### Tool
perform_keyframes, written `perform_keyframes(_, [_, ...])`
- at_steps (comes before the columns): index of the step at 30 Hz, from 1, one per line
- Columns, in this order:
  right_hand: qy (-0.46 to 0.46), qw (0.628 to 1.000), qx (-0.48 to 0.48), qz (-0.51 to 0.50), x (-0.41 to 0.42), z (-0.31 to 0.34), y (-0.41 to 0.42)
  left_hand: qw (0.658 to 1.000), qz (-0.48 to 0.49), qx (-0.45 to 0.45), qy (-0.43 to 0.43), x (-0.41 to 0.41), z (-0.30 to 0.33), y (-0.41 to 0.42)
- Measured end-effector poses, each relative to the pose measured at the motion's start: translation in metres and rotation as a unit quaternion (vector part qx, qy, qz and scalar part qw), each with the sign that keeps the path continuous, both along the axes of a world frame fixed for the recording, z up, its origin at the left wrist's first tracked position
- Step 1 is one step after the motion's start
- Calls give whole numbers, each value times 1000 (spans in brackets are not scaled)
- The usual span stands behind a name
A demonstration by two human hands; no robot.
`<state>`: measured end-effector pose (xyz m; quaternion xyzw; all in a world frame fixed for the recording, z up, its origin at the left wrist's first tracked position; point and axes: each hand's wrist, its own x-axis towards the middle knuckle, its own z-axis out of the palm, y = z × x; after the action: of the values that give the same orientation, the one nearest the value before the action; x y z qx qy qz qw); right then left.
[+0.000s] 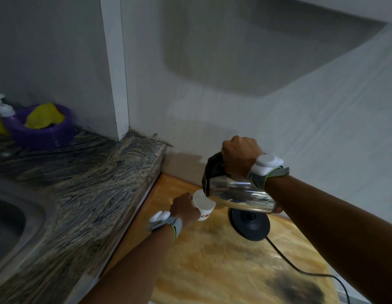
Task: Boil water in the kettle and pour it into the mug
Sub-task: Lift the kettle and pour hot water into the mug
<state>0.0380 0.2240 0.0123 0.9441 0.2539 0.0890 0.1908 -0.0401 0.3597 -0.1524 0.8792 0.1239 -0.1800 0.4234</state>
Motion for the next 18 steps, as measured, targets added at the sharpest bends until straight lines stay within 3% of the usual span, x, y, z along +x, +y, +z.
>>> perform_keyframes(18, [-10, 1000, -16, 5, -2, 1, 0, 1000, 9, -6, 7, 1, 2, -1])
